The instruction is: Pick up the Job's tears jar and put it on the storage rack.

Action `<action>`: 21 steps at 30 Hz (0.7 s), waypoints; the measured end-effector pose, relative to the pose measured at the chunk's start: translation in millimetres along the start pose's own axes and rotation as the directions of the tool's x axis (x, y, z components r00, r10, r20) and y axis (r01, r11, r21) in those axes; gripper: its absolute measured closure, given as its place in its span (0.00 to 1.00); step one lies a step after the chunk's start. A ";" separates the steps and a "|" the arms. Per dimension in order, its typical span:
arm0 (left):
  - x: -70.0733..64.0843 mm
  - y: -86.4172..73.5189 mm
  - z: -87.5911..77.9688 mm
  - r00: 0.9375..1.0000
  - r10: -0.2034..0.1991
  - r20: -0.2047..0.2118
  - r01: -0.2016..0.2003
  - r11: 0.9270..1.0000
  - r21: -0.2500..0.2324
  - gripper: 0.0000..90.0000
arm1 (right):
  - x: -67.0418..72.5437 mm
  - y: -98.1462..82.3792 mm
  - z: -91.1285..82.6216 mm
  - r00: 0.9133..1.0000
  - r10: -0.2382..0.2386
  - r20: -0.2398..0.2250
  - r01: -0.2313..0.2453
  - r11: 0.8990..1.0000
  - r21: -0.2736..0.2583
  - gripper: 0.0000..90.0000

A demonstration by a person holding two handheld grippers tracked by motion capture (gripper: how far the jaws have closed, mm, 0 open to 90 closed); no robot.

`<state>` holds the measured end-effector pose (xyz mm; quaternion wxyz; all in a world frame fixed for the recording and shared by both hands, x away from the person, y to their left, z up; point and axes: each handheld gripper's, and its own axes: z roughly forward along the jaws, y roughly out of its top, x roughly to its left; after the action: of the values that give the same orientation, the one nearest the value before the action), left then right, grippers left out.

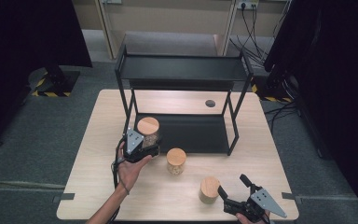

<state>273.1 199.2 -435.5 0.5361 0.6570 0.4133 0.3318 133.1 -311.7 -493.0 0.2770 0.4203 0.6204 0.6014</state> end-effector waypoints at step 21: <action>-1.2 -3.0 40.2 0.997 -0.012 -0.078 0.013 1.000 0.011 0.28 | -1.6 -0.2 -0.3 1.000 0.010 -0.002 -0.010 1.000 -0.003 0.02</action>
<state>307.3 181.0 -446.8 0.5178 0.6441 0.4398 0.3515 133.6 -313.3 -493.4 0.2743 0.4224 0.6176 0.6041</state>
